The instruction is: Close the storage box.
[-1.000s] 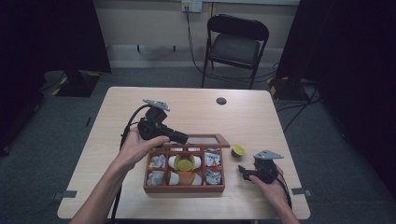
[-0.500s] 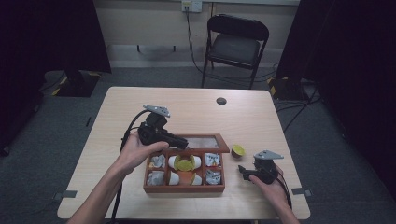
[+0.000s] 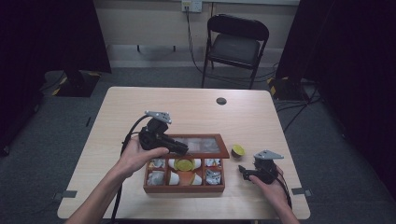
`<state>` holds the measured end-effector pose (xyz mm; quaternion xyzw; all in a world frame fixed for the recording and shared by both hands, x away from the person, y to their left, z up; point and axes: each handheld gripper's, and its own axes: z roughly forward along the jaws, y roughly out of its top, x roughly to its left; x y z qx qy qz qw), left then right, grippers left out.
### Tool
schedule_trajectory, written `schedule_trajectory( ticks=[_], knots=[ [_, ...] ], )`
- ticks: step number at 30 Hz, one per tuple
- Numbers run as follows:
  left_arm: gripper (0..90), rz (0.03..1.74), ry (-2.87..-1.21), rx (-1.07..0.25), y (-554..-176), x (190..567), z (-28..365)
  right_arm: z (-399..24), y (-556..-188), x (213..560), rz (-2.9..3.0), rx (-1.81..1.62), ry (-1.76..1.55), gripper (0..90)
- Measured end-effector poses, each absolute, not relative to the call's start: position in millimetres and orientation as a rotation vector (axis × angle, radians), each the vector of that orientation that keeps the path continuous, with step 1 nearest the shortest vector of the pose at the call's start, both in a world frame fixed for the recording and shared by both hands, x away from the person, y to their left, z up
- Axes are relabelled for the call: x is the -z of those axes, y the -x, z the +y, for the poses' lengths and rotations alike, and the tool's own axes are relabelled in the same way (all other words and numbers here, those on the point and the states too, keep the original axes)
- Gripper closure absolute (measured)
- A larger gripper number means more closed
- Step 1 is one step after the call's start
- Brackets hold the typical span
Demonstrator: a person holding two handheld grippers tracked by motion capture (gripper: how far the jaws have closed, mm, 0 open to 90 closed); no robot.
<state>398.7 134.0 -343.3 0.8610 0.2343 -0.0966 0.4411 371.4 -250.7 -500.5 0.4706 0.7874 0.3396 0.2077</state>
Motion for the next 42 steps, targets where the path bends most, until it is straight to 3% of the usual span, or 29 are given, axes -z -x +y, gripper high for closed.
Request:
schedule_trajectory(
  ticks=[42],
  knots=[
    [82.4,0.456,-2.407,0.238,-367.9,413.1,107.7,-251.5,-372.2,500.5,2.191,-0.944,-1.312,19.3]
  ],
)
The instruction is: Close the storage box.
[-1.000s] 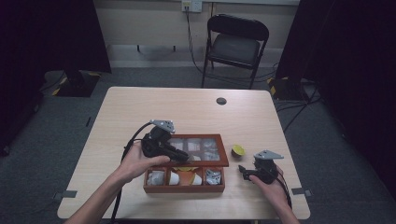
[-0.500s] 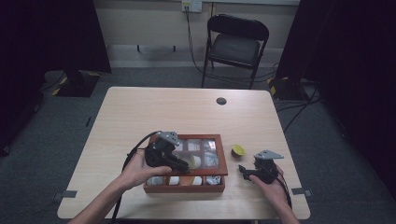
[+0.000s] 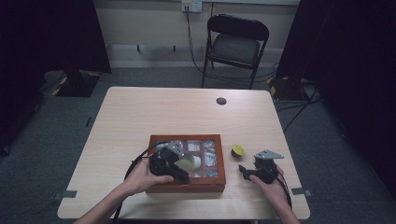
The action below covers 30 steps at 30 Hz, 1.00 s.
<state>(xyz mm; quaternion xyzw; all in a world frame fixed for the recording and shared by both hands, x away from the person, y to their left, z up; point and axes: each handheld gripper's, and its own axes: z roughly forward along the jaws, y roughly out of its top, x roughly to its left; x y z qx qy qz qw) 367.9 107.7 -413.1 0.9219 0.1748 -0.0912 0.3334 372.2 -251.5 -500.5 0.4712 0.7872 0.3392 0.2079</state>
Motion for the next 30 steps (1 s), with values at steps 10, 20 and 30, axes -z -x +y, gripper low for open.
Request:
schedule_trajectory(
  ticks=[10,20,30],
  knots=[
    [81.9,0.471,-2.382,0.253,-366.5,422.7,110.7,-251.6,-371.7,500.5,2.19,-0.944,-1.314,19.3],
    [55.8,0.451,-2.324,0.186,-363.7,416.3,118.1,-251.5,-371.8,500.5,2.19,-0.943,-1.315,19.2],
    [32.5,0.611,-2.223,0.093,-372.1,402.8,155.0,-252.2,-371.5,500.5,2.189,-0.942,-1.314,19.2]
  ],
)
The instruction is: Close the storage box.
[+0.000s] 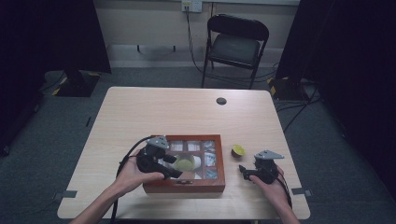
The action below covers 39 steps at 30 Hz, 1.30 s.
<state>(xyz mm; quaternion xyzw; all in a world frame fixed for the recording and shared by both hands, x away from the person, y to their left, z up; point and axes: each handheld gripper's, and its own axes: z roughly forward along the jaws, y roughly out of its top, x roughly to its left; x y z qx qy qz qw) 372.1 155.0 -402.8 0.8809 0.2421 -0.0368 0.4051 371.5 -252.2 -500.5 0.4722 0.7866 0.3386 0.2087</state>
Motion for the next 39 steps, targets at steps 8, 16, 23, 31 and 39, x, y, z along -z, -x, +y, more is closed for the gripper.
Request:
schedule_trajectory(
  ticks=[8,16,23,31,39],
  knots=[
    [27.1,0.701,-2.167,0.048,-372.2,405.3,187.8,-253.4,-370.5,500.5,2.185,-0.942,-1.318,19.2],
    [21.7,0.802,-2.14,-0.006,-373.9,406.8,216.3,-253.4,-370.5,500.5,2.185,-0.942,-1.318,19.2],
    [22.0,0.929,-2.095,-0.093,-374.9,413.8,242.3,-256.0,-370.2,500.4,2.172,-0.936,-1.334,19.2],
    [24.3,1.114,-2.051,-0.181,-383.0,426.7,279.4,-261.9,-371.5,500.5,2.154,-0.928,-1.347,19.2],
    [21.2,1.206,-2.149,-0.215,-386.3,458.6,307.7,-261.9,-371.5,500.5,2.153,-0.928,-1.348,19.2]
  ],
)
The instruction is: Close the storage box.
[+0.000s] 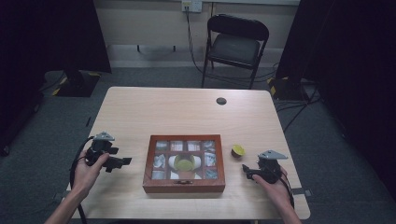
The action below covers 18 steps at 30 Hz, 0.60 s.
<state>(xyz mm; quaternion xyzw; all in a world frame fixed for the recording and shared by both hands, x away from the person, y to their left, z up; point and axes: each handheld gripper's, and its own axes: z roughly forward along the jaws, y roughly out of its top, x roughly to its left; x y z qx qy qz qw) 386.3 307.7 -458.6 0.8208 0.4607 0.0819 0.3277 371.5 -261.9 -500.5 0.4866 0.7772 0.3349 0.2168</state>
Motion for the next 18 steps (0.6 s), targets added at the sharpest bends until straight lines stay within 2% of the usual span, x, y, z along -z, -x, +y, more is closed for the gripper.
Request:
schedule_trajectory(
  ticks=[5,8,11,13,15,18],
  knots=[
    [21.7,1.296,-2.128,-0.269,-387.1,475.6,322.1,-261.9,-371.6,500.5,2.151,-0.927,-1.351,19.2],
    [21.6,1.305,-2.165,-0.296,-385.8,482.2,323.5,-262.0,-371.7,500.5,2.151,-0.928,-1.35,19.2],
    [21.1,1.284,-2.121,-0.326,-382.9,492.7,325.2,-262.0,-371.7,500.5,2.152,-0.928,-1.35,19.2],
    [15.1,1.285,-2.109,-0.412,-381.9,497.6,324.9,-261.9,-371.7,500.5,2.151,-0.928,-1.35,19.2],
    [14.8,1.257,-2.079,-0.474,-380.4,503.4,324.6,-262.0,-371.7,500.5,2.151,-0.928,-1.35,19.2],
    [9.1,1.225,-2.043,-0.496,-377.1,508.9,325.6,-262.0,-371.6,500.5,2.151,-0.927,-1.351,19.2]
  ],
)
